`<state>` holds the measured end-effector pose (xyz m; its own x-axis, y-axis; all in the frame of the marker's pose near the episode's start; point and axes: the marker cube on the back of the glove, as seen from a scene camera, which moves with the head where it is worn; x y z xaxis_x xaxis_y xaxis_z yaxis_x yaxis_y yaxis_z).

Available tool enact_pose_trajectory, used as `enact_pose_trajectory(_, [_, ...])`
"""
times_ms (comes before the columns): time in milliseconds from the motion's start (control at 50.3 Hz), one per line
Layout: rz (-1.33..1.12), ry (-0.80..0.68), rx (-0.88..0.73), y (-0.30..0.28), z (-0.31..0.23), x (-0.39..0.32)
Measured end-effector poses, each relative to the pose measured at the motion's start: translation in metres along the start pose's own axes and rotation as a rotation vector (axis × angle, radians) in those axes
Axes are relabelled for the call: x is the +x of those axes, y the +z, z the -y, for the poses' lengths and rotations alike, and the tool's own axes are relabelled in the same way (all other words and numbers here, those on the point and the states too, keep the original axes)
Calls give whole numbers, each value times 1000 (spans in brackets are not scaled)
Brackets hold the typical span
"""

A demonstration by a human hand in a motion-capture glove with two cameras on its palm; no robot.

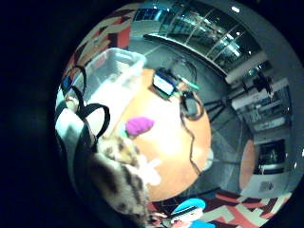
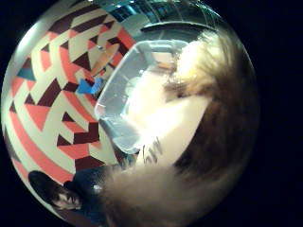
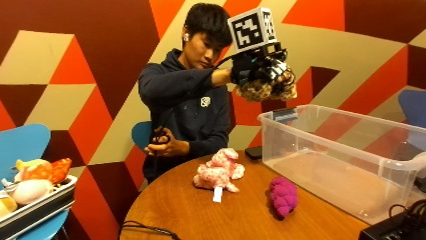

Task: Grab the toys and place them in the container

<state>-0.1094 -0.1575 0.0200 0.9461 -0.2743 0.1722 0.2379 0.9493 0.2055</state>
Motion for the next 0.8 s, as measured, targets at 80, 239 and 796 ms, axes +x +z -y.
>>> enact_pose_trajectory(80, [70,-67,4,-2,15,-47])
enact_pose_trajectory(239, [53,-120,-27,24,40,-96])
enact_pose_trajectory(796, [-134,-112,-339,85,41,-108])
